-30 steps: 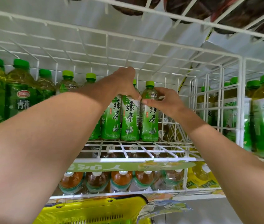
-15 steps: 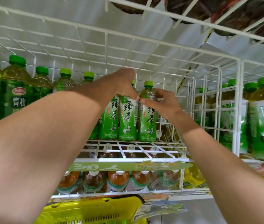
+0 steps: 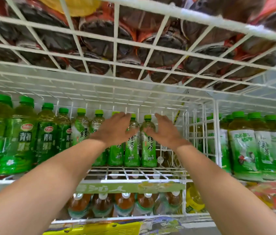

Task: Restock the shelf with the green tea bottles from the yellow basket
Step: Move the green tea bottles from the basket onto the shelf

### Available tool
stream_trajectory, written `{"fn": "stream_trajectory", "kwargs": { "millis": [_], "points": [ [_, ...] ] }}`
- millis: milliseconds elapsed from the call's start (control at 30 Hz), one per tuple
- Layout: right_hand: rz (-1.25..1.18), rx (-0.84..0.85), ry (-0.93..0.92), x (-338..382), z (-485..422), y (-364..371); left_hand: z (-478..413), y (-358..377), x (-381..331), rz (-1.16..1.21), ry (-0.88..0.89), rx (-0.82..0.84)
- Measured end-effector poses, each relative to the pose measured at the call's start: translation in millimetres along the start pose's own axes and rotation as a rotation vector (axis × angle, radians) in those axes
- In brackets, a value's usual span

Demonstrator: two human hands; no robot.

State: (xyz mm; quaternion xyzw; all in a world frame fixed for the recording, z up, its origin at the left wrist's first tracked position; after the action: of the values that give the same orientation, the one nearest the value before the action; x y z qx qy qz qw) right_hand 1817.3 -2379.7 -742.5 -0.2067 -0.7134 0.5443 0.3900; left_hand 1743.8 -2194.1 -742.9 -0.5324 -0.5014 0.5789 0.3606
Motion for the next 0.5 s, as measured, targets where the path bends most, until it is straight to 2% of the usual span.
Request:
{"fn": "stream_trajectory", "kwargs": {
  "millis": [133,267,400,500],
  "points": [
    [0.236,0.115,-0.065,32,32,-22,42,-39,5,-0.214,0.026,0.117],
    [0.291,0.205,-0.08,72,81,-39,104,-80,1,-0.322,-0.018,0.204],
    [0.353,0.196,-0.09,106,122,-41,153,-104,11,-0.349,-0.105,0.11],
    [0.397,0.171,-0.171,131,140,-37,180,-106,26,-0.336,-0.105,0.017]
  ]
}}
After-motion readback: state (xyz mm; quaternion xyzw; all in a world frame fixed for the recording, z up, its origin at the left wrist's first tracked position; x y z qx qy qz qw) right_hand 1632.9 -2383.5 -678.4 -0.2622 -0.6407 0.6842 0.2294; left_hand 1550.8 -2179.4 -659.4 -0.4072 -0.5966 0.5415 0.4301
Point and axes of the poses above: each hand's wrist, its own z-axis away from the middle knuckle, its own y-axis out of the palm, x = y × z, the point moved 3 cm from there along -z, towards the middle knuckle, and after that the axes turned 13 degrees about -y, right-handed, at the moved point
